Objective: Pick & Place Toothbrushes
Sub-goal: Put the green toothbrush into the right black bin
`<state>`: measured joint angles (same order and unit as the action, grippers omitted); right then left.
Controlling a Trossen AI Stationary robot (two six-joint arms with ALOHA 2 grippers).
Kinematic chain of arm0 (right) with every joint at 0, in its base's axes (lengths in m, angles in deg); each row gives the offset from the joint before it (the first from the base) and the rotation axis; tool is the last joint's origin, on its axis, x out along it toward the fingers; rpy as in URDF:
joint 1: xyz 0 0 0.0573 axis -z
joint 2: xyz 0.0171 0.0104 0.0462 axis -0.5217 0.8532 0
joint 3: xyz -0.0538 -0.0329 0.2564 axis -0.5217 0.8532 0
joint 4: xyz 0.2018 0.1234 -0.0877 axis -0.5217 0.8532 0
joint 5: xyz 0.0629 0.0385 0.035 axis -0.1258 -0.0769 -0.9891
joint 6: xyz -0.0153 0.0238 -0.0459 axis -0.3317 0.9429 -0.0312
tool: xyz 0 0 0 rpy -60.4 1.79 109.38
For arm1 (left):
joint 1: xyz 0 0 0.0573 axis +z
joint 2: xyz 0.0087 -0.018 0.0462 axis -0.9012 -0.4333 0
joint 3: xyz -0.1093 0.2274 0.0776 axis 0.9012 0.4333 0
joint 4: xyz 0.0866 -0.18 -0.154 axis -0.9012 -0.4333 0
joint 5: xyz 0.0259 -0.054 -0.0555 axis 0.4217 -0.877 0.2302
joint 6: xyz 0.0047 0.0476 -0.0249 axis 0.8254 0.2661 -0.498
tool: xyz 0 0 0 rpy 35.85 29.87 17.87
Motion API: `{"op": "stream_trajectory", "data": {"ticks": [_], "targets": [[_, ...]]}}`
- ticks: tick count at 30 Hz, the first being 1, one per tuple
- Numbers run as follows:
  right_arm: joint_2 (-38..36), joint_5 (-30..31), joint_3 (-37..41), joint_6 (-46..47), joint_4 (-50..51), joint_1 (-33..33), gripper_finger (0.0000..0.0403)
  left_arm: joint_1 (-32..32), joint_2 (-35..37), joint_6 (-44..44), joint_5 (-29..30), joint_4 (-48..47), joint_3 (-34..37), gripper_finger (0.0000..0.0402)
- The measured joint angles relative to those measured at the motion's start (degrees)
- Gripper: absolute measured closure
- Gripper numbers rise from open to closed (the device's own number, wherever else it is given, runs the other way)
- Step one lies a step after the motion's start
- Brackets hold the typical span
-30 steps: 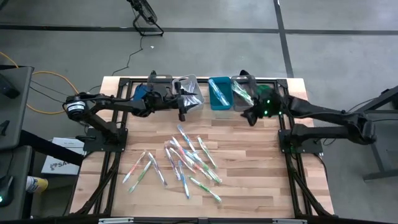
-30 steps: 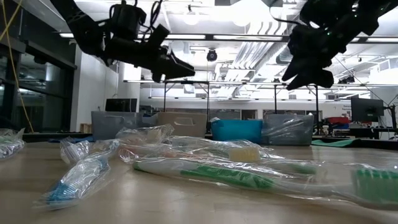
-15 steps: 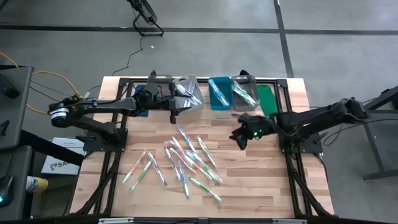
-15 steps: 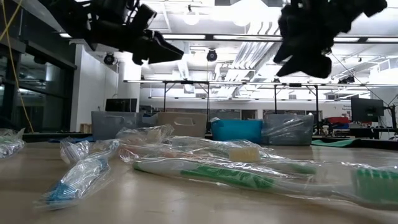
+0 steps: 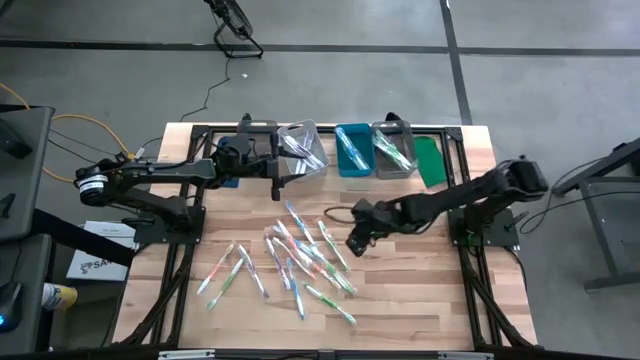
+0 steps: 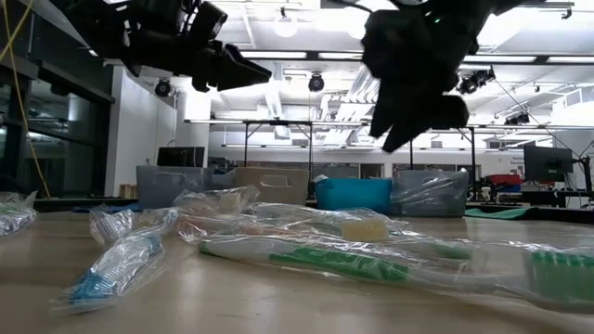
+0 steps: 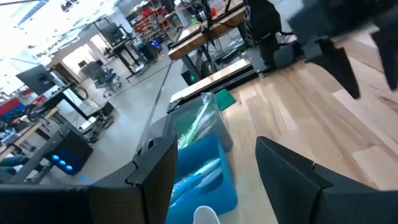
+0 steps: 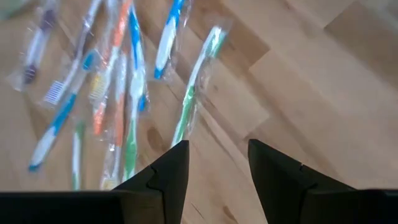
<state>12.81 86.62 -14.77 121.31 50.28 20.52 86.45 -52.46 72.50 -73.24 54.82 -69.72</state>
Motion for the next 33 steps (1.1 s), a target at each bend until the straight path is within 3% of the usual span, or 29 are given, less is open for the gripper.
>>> {"op": "stream_trajectory", "data": {"ticks": [9,17,24,33], "targets": [[12.13,2.52,-7.80,2.87,0.04,-2.31,0.0245,-0.02,-0.01,-1.03,-0.44,-1.00,0.00,0.0190],[17.14,6.27,-11.17,2.23,0.37,-3.20,0.0245,-0.02,-0.02,-1.07,-0.44,-1.00,0.00,0.0190],[18.56,16.50,-11.17,-1.84,-0.09,-5.11,0.0245,-0.02,-0.02,-1.05,-0.43,-0.98,0.00,0.0190],[24.49,27.11,-11.20,-7.51,-8.98,-8.15,0.0245,-0.02,-0.02,-0.99,-0.48,-0.97,-0.02,0.0190]]}}
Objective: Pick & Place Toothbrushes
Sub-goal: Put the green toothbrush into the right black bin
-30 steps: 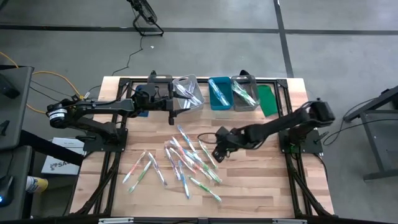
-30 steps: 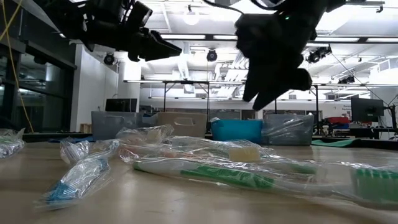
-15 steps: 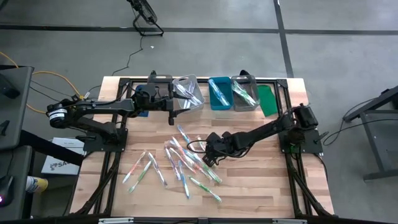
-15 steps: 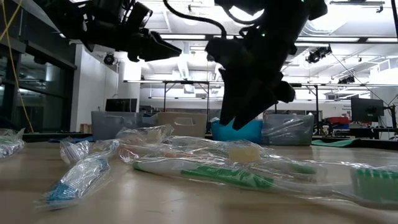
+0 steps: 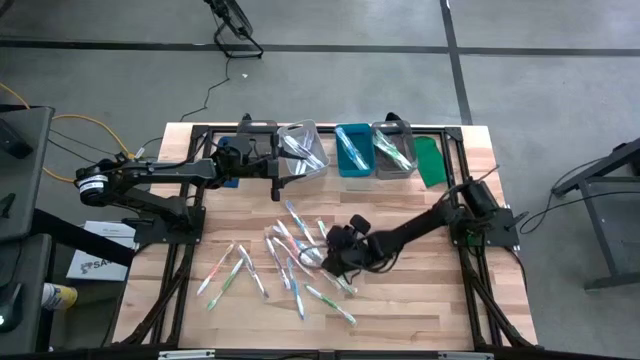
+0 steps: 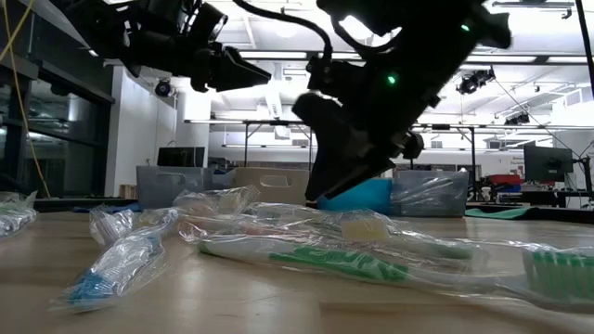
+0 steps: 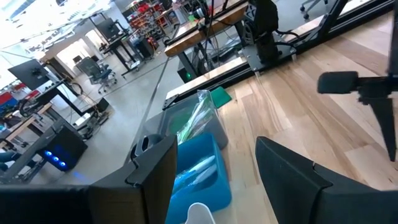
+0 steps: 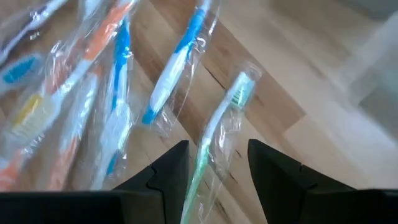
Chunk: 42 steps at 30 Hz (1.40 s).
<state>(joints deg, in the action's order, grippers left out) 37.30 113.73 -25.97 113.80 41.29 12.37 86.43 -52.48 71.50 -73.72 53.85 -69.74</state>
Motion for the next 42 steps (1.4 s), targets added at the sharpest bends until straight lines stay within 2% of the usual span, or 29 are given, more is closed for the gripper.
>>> {"op": "stream_trajectory", "data": {"ticks": [6,15,23,27,34,42], "targets": [[0.40,5.68,0.03,-0.40,-0.31,-1.96,0.0245,0.00,-0.02,0.03,-0.05,-0.01,0.00,0.0190],[1.61,2.87,0.08,-1.45,-1.48,-1.88,0.0244,0.00,-0.02,0.18,-0.16,-0.03,0.00,0.0190],[3.41,1.96,0.03,-1.30,-3.75,-1.83,0.0205,0.00,-0.04,0.18,-0.20,-0.01,0.00,0.0190],[4.31,1.82,0.04,-1.22,-3.72,-1.44,0.0207,0.00,-0.04,0.18,-0.20,-0.01,0.00,0.0190],[4.82,1.94,-0.01,-0.47,-2.58,-0.85,0.0263,0.00,-0.04,0.18,-0.20,-0.05,0.00,0.0190],[4.89,1.92,-0.05,1.64,-0.85,-0.72,0.0376,0.00,-0.04,0.18,-0.18,-0.09,0.00,0.0190]]}}
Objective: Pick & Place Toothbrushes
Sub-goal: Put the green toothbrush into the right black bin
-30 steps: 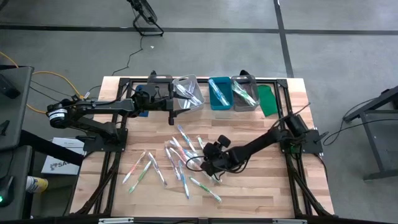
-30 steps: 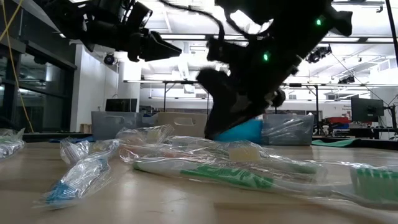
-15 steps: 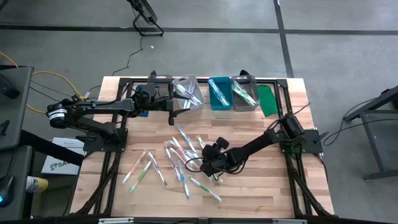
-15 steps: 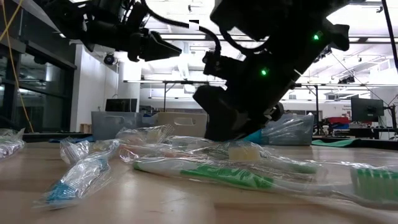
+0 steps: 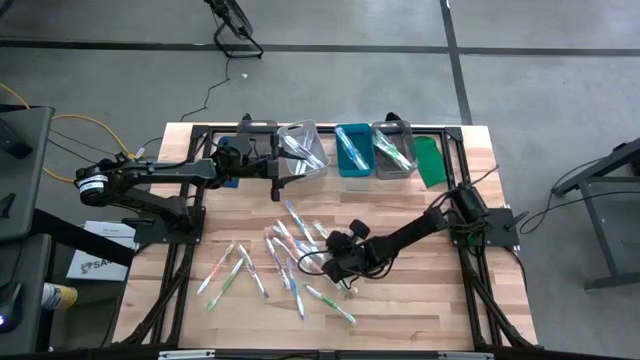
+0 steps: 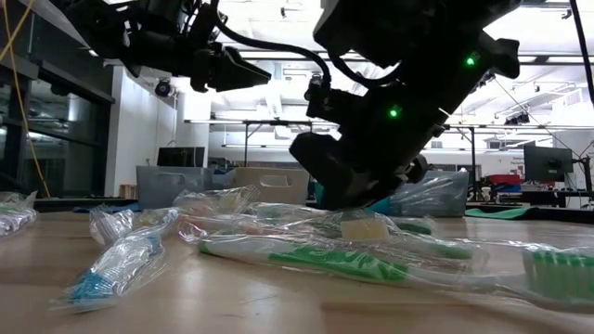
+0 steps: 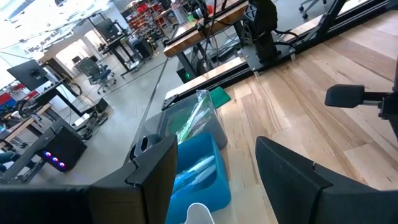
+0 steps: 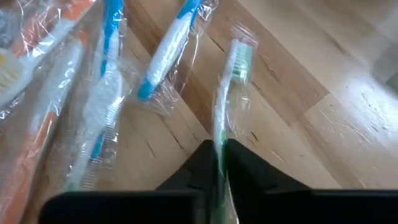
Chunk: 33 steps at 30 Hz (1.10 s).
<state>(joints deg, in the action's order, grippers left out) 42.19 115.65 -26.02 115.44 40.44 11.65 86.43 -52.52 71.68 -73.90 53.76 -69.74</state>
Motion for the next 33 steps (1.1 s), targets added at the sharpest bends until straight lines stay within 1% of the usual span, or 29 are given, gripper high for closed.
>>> {"op": "stream_trajectory", "data": {"ticks": [2,6,11,13,19,23,25,30,33], "targets": [[-0.71,-0.38,0.02,-0.02,1.64,0.02,0.0387,0.00,0.00,0.01,-0.02,0.00,0.00,0.0190],[-3.82,-0.87,0.13,1.18,6.72,0.38,0.0381,0.00,0.00,0.26,0.00,0.02,0.00,0.0190],[-11.53,-0.54,0.13,2.98,16.76,1.85,0.0390,0.00,0.00,0.26,-0.01,0.10,0.00,0.0190],[-15.09,0.88,0.13,2.96,20.48,2.96,0.0390,0.00,0.00,0.26,-0.01,0.31,0.00,0.0190],[-25.27,3.95,0.11,2.61,34.39,8.36,0.0388,0.00,0.00,0.02,-0.84,0.53,-0.02,0.0190],[-29.63,6.85,0.11,-2.28,38.85,13.11,0.0388,0.00,0.00,0.00,-1.03,0.57,-0.02,0.0190],[-30.86,7.02,0.11,-6.05,39.85,16.10,0.0388,0.00,0.00,0.00,-1.03,0.53,-0.02,0.0190],[-31.40,7.17,0.11,-15.92,40.40,24.98,0.0388,0.00,0.00,-0.17,-1.03,0.57,-0.02,0.0190],[-30.84,7.11,0.11,-19.97,39.45,30.72,0.0388,0.00,0.00,-0.17,-1.01,0.55,-0.02,0.0190]]}}
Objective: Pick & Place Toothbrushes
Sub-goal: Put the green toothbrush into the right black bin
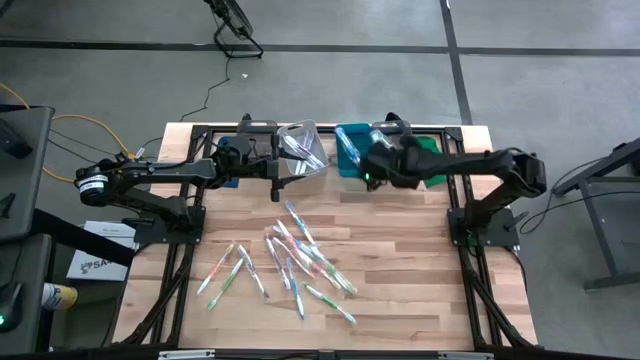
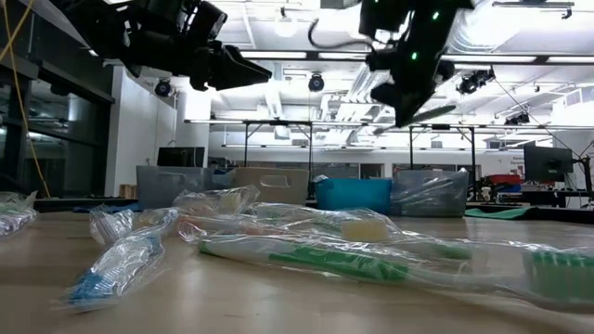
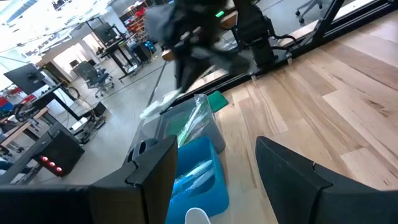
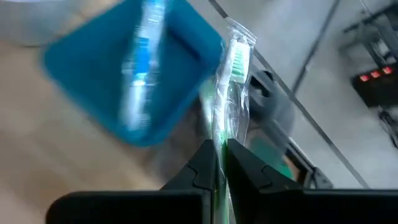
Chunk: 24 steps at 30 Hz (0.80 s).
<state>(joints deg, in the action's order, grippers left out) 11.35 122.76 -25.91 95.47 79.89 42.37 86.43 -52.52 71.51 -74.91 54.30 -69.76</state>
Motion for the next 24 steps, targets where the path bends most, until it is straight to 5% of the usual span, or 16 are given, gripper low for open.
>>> {"op": "stream_trajectory", "data": {"ticks": [4,17,24], "targets": [[0.06,-1.03,1.55,-5.46,-3.64,6.66,0.0388,0.00,0.00,0.00,0.00,0.01,0.00,0.0190],[0.10,-18.65,11.97,-26.68,-24.25,23.32,0.0389,0.00,0.00,0.17,0.05,0.04,0.00,0.0190],[0.10,-25.12,14.70,-29.57,-30.14,28.35,0.0389,-0.01,0.00,0.55,0.07,0.11,0.00,0.0190]]}}
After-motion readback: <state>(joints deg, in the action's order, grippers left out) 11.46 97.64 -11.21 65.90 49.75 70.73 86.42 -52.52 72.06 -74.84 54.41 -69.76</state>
